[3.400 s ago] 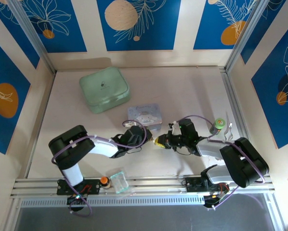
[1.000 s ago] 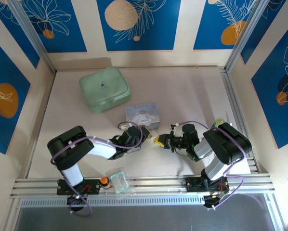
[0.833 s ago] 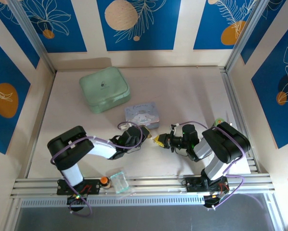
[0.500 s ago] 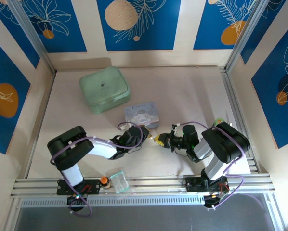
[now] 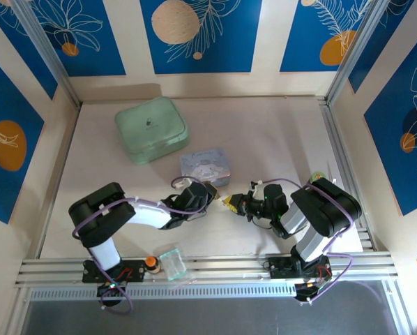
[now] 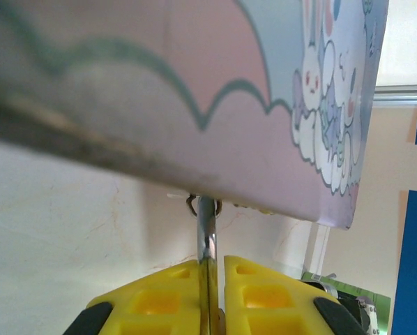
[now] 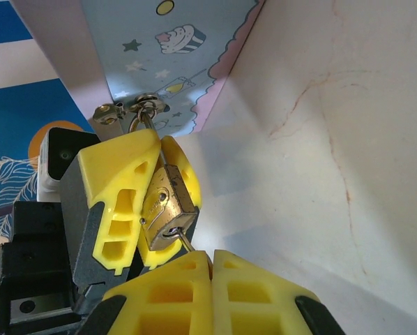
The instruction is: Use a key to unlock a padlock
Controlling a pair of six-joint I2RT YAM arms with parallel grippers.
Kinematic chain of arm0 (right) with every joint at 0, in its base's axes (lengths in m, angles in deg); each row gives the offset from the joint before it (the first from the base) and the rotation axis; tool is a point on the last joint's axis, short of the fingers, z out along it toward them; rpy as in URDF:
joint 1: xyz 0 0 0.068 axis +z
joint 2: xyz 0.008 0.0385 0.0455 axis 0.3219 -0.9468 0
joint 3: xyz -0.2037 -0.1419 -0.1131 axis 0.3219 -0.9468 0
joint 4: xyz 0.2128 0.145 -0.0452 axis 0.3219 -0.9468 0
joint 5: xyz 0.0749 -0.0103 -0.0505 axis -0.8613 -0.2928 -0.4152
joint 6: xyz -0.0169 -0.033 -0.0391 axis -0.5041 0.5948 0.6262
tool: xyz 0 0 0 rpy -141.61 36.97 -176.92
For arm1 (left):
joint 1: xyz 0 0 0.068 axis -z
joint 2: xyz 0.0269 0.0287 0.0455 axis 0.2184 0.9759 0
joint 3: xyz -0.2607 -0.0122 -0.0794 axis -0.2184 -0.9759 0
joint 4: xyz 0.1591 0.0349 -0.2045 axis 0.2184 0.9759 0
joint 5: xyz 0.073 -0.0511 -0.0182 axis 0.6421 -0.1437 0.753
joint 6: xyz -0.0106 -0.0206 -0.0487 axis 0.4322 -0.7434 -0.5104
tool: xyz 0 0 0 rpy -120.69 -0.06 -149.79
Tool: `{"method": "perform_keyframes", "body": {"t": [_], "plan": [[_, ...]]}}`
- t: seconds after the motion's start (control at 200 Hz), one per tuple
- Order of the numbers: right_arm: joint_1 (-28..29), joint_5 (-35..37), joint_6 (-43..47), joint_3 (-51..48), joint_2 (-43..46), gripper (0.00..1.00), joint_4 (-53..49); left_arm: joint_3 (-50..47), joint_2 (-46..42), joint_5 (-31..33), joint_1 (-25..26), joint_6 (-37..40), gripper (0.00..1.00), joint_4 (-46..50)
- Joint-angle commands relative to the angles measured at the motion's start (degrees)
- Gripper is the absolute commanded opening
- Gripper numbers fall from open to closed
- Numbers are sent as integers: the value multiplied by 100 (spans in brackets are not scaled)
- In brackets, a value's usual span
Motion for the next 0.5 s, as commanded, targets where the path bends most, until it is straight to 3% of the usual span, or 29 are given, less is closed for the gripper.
{"method": "perform_keyframes", "body": {"t": [0.0, 0.495], "plan": [[62, 201, -90, -94, -21, 0, 52, 108, 89, 30, 91, -424, 0, 305], [119, 395, -138, -161, 74, 0, 125, 238, 154, 94, 110, -418, 0, 532]]}}
